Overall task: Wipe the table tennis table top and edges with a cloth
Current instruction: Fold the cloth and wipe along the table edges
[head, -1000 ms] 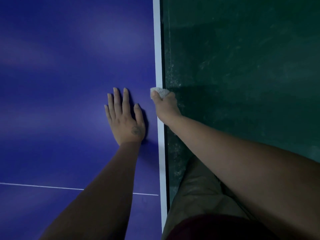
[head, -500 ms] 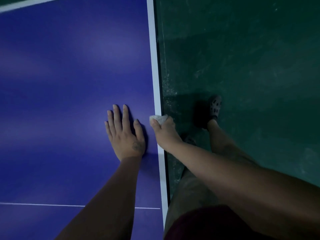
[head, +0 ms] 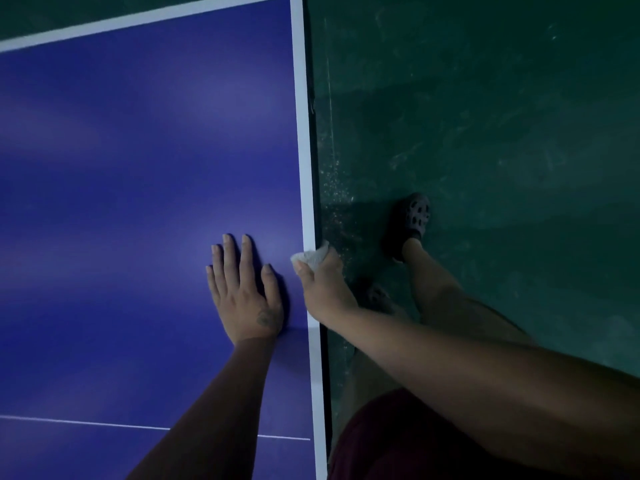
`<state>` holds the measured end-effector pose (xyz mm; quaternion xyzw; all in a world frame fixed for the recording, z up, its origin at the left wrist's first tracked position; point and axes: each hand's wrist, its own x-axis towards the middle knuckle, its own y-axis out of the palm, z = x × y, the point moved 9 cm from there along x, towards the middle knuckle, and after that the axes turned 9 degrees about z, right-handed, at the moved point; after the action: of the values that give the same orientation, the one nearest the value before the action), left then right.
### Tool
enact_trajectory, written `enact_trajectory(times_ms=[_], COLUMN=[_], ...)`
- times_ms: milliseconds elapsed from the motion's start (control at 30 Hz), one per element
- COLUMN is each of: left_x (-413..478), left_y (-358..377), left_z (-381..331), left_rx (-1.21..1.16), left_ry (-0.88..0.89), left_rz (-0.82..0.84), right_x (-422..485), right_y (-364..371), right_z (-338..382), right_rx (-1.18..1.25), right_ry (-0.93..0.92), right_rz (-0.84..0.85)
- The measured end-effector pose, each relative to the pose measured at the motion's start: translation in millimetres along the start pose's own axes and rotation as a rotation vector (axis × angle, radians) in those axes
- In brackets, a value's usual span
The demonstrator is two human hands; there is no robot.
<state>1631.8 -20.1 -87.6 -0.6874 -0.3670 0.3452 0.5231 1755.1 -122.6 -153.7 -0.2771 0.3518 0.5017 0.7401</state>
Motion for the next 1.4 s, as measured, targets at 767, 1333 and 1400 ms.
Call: enact_trajectory(times_ms=[767, 1333, 1400], left_x=[261, 294, 294], left_y=[-19, -12, -11], left_z=[-79, -88, -87], left_rx=[-0.216, -0.046, -0.05], left_ry=[-0.006, -0.007, -0.009], left_rz=[-0.064, -0.157, -0.146], right_x=[46, 158, 170], right_y=[-20, -106, -120], right_z=[39, 179, 199], right_rx=[0.218, 0.217, 0.218], right_ry=[0.078, 0.063, 0.054], right_rz=[-0.011, -0.073, -0.069])
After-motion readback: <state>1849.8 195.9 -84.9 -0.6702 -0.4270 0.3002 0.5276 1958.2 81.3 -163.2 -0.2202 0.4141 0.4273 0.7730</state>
